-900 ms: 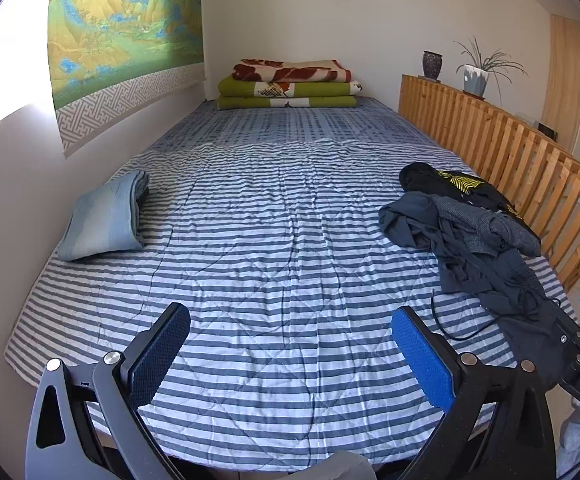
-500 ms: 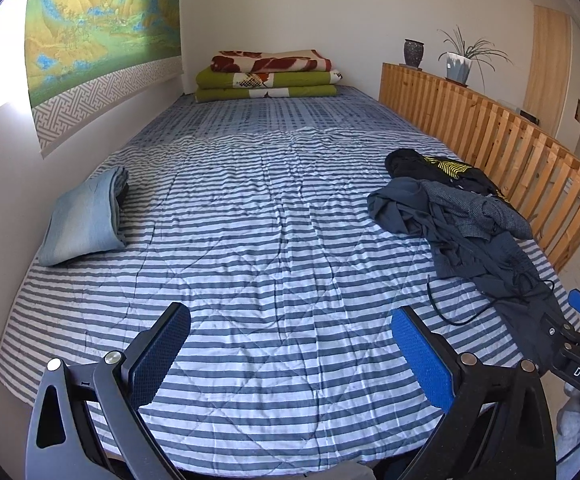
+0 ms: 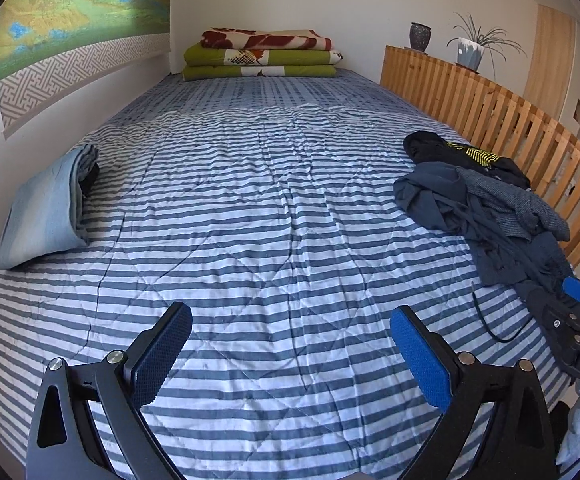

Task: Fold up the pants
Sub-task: 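Move both tools toward the pile of dark clothes on the bed, then grasp the black yellow-striped pants with the right gripper, then lift the black pants with the right gripper while the left gripper approaches the waistband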

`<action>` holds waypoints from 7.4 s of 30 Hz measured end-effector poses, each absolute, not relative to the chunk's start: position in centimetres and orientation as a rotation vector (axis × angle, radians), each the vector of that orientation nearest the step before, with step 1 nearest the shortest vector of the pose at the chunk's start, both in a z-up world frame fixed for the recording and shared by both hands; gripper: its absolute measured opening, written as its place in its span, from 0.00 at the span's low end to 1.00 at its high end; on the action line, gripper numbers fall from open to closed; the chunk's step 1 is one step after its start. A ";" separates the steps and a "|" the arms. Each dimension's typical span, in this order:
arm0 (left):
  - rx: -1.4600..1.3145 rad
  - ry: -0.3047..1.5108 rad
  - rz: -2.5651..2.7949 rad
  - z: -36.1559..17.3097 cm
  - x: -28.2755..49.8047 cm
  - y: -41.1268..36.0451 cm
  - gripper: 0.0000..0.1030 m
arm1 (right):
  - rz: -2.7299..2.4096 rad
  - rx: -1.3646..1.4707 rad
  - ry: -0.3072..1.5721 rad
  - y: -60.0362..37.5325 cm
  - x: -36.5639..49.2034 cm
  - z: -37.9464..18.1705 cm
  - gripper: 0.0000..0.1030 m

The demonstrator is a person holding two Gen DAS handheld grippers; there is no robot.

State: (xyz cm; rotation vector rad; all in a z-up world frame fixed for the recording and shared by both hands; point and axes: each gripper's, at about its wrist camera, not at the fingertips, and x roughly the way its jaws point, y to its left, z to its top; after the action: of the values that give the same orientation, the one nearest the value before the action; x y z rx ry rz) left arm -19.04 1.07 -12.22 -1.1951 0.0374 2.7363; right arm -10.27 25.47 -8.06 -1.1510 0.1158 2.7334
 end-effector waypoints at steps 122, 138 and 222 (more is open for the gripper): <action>-1.287 -0.243 2.878 -7.8 -11.9 -7.8 0.65 | 3.016 -1.158 0.332 34.8 -22.3 7.6 0.04; -1.342 -0.233 2.861 -9.0 -8.7 -8.7 0.65 | 3.007 -1.393 0.507 30.2 -15.2 -0.9 0.04; -1.658 -0.233 2.378 -21.5 -17.8 7.2 0.07 | 2.854 -1.611 0.240 36.6 -22.0 -7.1 0.06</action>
State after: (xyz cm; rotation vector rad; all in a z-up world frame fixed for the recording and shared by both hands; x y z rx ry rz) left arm -17.76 7.22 -21.46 -1.6579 -0.2325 2.3783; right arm -22.03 36.58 -7.11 -1.6106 0.2401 2.8541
